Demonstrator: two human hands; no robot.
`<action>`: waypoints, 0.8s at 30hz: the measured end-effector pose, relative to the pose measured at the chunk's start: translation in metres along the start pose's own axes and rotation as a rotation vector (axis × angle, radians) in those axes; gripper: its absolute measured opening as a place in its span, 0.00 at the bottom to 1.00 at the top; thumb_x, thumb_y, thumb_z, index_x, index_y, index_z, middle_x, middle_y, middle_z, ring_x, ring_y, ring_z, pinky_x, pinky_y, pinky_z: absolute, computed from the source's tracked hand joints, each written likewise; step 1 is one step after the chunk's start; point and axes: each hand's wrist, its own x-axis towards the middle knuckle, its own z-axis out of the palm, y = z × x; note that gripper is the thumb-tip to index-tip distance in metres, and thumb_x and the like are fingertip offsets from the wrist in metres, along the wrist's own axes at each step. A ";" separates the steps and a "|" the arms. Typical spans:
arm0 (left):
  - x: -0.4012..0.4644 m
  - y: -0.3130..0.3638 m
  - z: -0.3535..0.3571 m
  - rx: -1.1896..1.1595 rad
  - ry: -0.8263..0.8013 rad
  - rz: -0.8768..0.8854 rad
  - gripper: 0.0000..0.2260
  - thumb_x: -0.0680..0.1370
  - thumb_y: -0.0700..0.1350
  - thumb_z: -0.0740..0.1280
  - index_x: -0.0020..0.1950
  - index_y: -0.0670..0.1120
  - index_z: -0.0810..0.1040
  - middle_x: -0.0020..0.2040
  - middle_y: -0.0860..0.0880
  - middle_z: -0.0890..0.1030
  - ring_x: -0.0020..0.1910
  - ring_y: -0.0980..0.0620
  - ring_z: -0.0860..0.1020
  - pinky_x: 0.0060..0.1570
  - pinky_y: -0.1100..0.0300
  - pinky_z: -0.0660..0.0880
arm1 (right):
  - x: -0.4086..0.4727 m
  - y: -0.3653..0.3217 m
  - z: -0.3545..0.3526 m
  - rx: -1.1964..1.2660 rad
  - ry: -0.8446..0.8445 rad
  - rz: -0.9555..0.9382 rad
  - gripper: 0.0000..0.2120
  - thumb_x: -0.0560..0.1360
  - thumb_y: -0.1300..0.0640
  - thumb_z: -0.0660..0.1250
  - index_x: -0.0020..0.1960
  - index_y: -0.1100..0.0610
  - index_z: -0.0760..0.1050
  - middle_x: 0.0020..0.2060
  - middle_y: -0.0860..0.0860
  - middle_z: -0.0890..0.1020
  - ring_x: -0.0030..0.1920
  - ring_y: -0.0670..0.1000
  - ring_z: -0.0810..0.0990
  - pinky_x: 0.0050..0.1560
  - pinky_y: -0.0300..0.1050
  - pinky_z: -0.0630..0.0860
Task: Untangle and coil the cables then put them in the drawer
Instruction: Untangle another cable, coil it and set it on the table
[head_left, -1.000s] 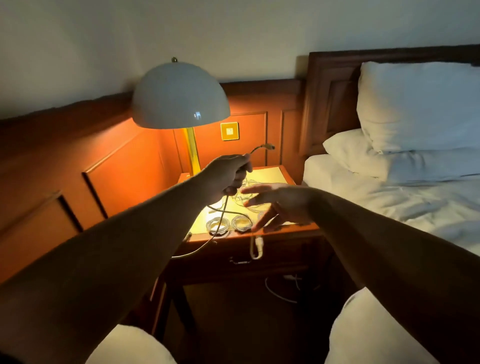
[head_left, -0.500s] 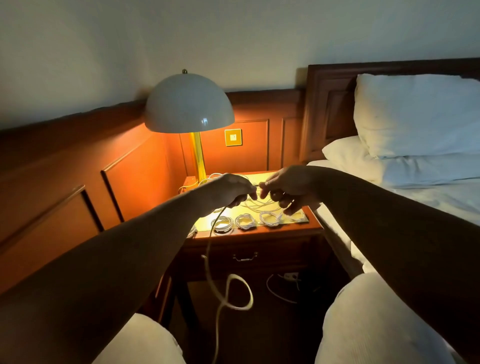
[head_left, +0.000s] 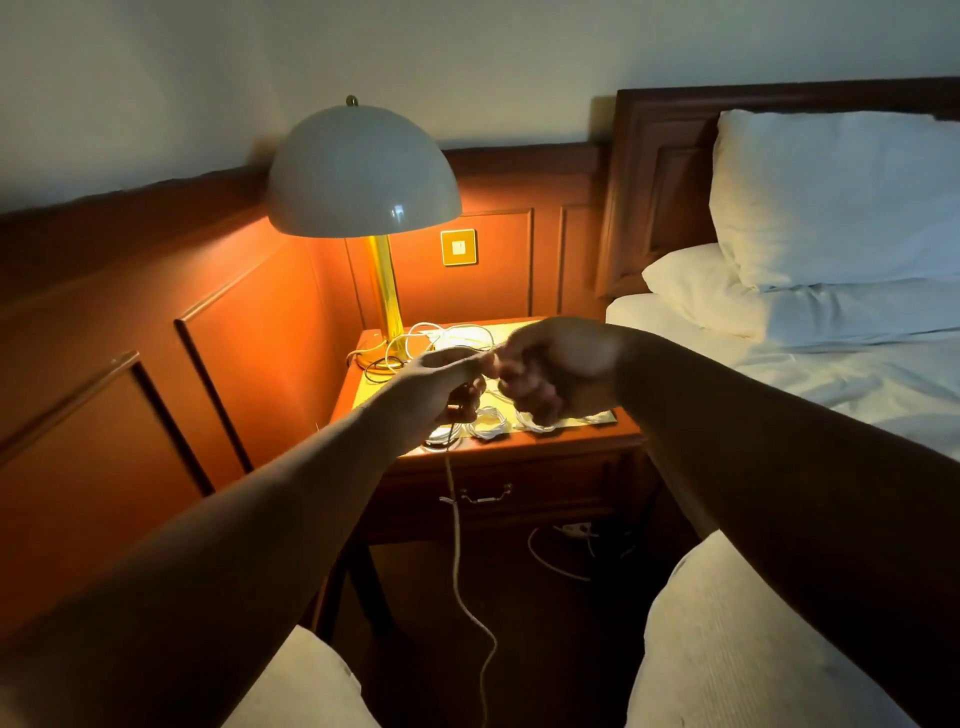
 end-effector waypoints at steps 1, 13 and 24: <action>-0.001 -0.006 0.003 -0.096 0.028 -0.020 0.09 0.78 0.51 0.67 0.41 0.48 0.80 0.33 0.49 0.72 0.32 0.52 0.71 0.33 0.59 0.69 | 0.001 0.002 0.002 0.158 -0.045 -0.094 0.15 0.81 0.55 0.53 0.38 0.57 0.69 0.31 0.51 0.70 0.29 0.47 0.68 0.29 0.39 0.67; -0.014 -0.052 0.018 0.857 -0.045 -0.134 0.09 0.84 0.47 0.58 0.51 0.47 0.77 0.38 0.54 0.73 0.31 0.59 0.70 0.28 0.69 0.64 | 0.069 0.079 -0.019 -1.309 0.532 -0.477 0.07 0.81 0.61 0.62 0.56 0.59 0.77 0.51 0.55 0.82 0.49 0.51 0.81 0.48 0.43 0.77; -0.005 -0.134 -0.023 0.535 0.089 -0.179 0.04 0.74 0.47 0.74 0.47 0.50 0.82 0.40 0.49 0.80 0.36 0.60 0.76 0.37 0.65 0.71 | 0.106 0.167 -0.022 0.162 -0.052 0.310 0.29 0.81 0.38 0.51 0.38 0.57 0.76 0.25 0.47 0.64 0.25 0.46 0.60 0.29 0.41 0.57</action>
